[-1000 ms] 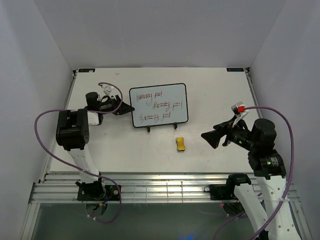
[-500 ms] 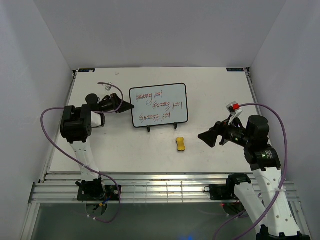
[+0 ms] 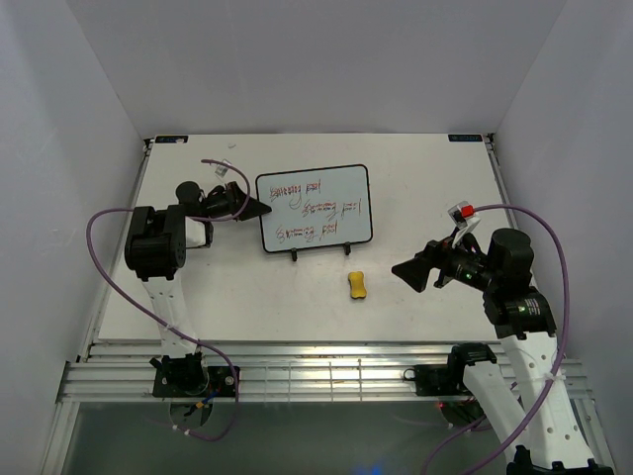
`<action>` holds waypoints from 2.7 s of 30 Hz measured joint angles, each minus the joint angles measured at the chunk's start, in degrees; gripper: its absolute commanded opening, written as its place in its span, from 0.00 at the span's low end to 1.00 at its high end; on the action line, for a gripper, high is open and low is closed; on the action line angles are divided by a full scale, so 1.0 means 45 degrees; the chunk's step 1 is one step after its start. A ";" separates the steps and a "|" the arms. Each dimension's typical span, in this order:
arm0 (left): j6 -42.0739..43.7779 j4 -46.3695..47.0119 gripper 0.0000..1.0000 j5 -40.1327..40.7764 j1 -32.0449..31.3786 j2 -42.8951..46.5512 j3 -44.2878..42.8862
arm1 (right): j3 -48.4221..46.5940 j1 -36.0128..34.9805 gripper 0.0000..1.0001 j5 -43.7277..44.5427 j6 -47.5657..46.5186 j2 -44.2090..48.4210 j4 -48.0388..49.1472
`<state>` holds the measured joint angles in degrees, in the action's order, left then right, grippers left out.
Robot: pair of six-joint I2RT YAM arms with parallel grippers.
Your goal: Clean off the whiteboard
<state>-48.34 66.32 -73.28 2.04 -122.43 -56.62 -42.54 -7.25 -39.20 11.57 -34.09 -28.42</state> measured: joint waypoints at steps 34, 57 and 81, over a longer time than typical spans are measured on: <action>-0.1545 0.0053 0.00 0.0831 -0.0301 0.1685 -0.0593 | 0.0087 0.0000 0.99 0.0481 -0.0044 -0.0180 0.0053; -0.1360 -0.7077 0.00 0.6751 -0.0277 1.2546 -0.0651 | -0.0340 -0.8937 0.83 1.0792 0.3808 -0.7538 0.1054; -0.0253 -1.1808 0.00 0.7844 -0.0233 1.4892 0.0865 | -0.1855 -0.9394 0.55 1.3119 0.3837 -1.2624 0.2254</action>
<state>-49.47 13.19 -37.98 0.99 -55.42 -52.73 -50.89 -49.52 19.84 28.84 -90.89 -18.28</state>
